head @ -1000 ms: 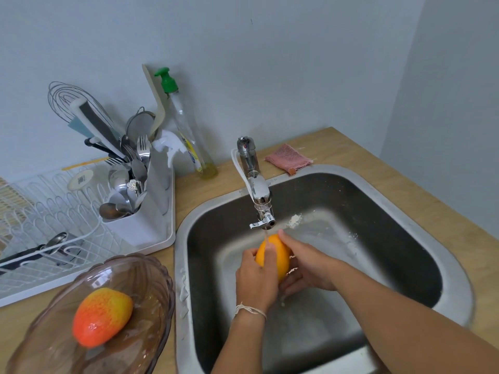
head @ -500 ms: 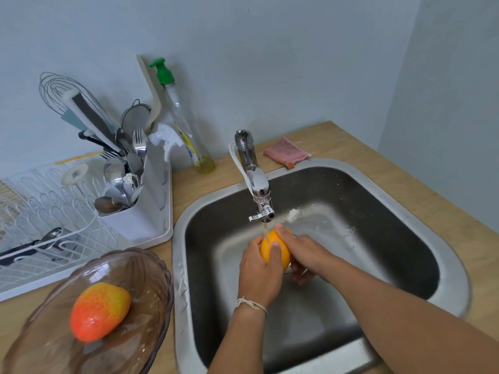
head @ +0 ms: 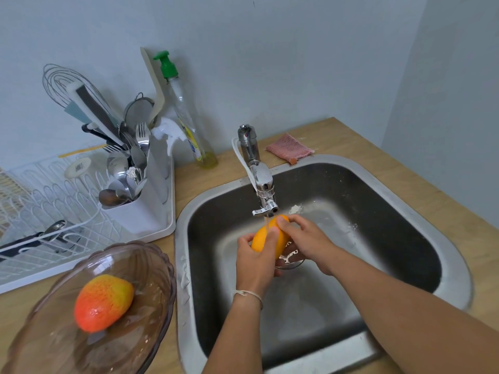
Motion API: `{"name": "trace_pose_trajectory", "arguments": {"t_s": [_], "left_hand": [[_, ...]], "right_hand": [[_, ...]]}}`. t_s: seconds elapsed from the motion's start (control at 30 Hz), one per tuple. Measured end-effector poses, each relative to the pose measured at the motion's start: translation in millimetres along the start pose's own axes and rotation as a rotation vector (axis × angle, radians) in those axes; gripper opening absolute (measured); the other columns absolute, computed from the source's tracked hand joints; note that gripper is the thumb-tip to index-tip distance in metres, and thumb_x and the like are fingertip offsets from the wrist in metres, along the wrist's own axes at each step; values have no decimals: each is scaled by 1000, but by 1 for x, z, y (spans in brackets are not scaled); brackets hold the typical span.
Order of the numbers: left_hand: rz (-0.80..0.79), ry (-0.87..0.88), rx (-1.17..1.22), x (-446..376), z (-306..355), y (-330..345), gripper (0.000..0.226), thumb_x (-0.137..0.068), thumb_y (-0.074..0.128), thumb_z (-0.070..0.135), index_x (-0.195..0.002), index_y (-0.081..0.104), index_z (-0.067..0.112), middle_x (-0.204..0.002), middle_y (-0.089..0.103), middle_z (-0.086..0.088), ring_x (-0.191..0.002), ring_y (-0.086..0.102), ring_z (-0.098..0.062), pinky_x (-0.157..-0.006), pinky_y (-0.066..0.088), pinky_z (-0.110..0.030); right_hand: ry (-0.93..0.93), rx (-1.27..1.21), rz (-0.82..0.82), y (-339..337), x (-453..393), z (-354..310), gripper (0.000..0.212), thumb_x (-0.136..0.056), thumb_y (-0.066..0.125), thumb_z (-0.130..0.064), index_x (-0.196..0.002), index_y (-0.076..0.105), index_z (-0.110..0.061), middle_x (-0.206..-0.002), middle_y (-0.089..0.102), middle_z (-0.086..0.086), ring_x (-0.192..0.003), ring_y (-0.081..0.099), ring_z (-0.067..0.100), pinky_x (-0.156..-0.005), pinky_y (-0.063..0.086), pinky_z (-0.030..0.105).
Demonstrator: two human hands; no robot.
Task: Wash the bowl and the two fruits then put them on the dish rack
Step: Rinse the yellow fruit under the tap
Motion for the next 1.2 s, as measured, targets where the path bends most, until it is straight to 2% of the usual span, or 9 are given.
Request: {"name": "trace_pose_trajectory", "arguments": {"t_s": [0.23,0.37,0.47,0.6,0.77,0.87,0.97,1.07,1.2], "left_hand": [[172,167,-90,7,19,-13,30,-95,54,53,-104,52,24,-92,67,-10,-51,71,-21,-41,53,-28],[261,26,-62,2,3,-27,39,-101,31,58,-104,52,25,-92,66,-13,-57,73,-24,-49,59,-33],[226,36,-212,1,0,-21,46,-89,24,73,-101,46,35,-100,66,-11,-75,72,-30,-66,62,-47],[103,202,-386,11,17,-4,56,-88,60,56,-131,43,23,-127,52,0,-110,57,-20,-95,49,-36],[142,282,-482,11,21,-7,77,-79,76,27,-143,34,23,-127,38,5,-105,46,-13,-90,41,-25],[264,290,-414,9,25,-19,61,-79,76,41,-130,46,25,-121,57,-1,-107,58,-22,-92,50,-38],[301,218,-379,2,17,-26,46,-84,56,68,-109,54,30,-104,65,-1,-96,65,-26,-86,55,-43],[298,150,-369,-1,5,-29,64,-75,27,92,-97,51,36,-96,63,1,-87,67,-26,-78,59,-46],[255,210,-408,7,13,-22,61,-73,33,87,-103,45,35,-102,65,-1,-91,67,-26,-83,56,-45]], "right_hand": [[37,151,92,-10,7,-2,49,-99,37,-64,-103,62,-22,-70,71,16,-55,65,23,-57,55,35],[-7,56,-18,4,10,-10,43,-92,55,-62,-113,56,-24,-100,67,16,-73,69,25,-64,60,37],[16,-64,-144,21,10,-5,45,-90,71,-40,-128,50,-31,-117,65,13,-93,72,33,-73,63,44],[98,-93,-149,18,8,2,34,-97,61,-41,-127,57,-24,-101,72,18,-75,72,32,-69,61,41],[250,64,-146,16,9,23,46,-101,38,-57,-121,59,-20,-90,72,15,-65,72,25,-71,62,42],[268,10,-137,14,9,23,59,-98,36,-66,-120,58,-16,-88,76,17,-74,76,32,-74,62,45],[213,-100,-128,14,6,13,56,-92,50,-67,-122,56,-20,-110,70,21,-88,76,38,-81,61,51],[191,-252,-166,22,5,7,45,-92,61,-55,-126,54,-26,-128,58,21,-101,72,39,-87,59,55],[255,-255,-154,23,9,13,51,-98,50,-55,-133,48,-18,-119,65,26,-93,74,40,-80,61,52]]}}
Point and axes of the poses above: each hand's wrist, its own x-axis away from the middle knuckle, its own y-axis out of the palm, z = x × y, the point moved 9 cm from there along -x, towards the middle knuckle
